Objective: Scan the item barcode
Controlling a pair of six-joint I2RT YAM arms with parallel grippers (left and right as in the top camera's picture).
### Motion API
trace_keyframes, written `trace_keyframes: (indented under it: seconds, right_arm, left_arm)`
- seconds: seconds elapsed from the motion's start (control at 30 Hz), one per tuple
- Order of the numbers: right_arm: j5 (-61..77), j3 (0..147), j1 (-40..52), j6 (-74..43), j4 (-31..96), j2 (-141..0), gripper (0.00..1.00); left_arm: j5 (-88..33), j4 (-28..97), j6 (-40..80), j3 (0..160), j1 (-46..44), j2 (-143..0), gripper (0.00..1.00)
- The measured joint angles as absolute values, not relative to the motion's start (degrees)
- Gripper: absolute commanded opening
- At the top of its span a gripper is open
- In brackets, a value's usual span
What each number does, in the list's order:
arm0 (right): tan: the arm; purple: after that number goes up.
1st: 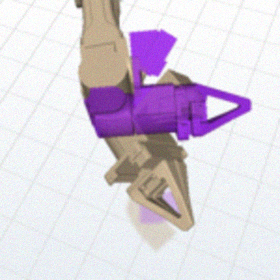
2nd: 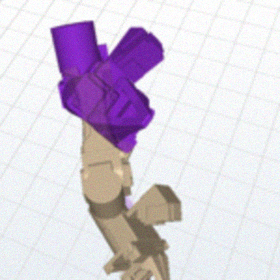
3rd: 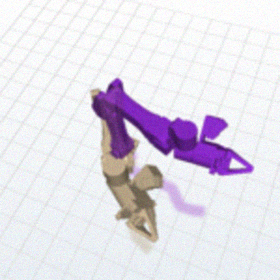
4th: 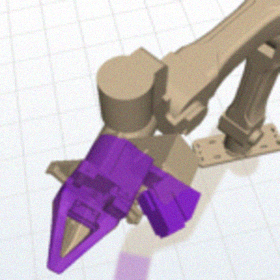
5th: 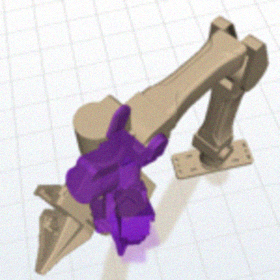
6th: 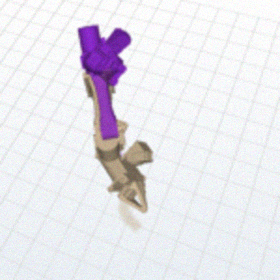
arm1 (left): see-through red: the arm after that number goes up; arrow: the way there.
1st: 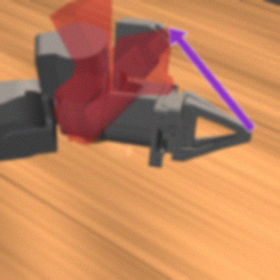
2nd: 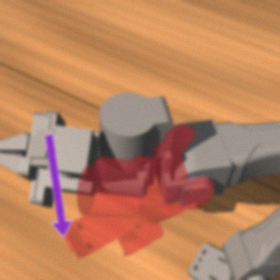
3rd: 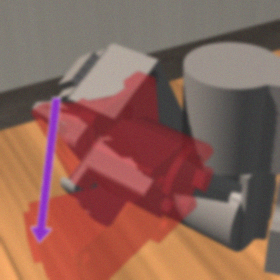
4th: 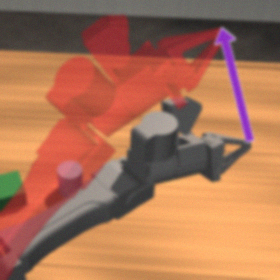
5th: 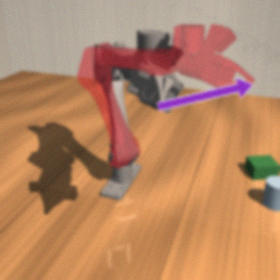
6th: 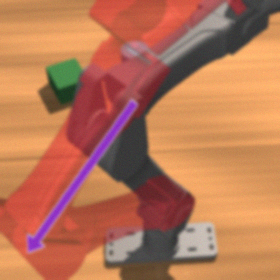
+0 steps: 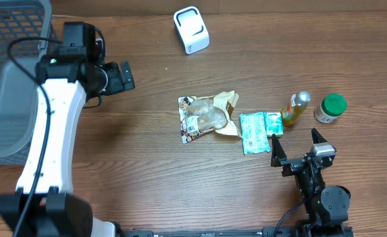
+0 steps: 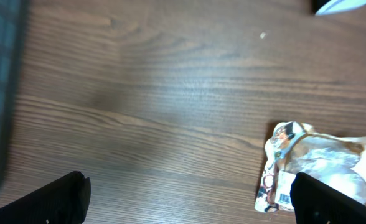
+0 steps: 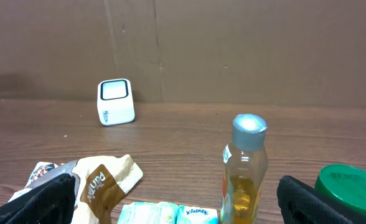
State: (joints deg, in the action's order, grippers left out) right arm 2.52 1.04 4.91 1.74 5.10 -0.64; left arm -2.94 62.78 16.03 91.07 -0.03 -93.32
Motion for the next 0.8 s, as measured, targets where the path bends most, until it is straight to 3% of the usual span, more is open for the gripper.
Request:
trace_keyframes:
  seconds: [0.47, 0.8]
  right_arm:
    - [2.5, 1.0, 4.9, 1.7, 5.1, -0.6, 1.0]
    - [2.5, 1.0, 4.9, 1.7, 5.1, -0.6, 1.0]
  left_arm:
    - [3.2, 64.1, 15.9, 86.3, 0.0, -91.5, 0.99]
    - [3.2, 43.7, 15.9, 67.2, 0.0, -90.9, 0.99]
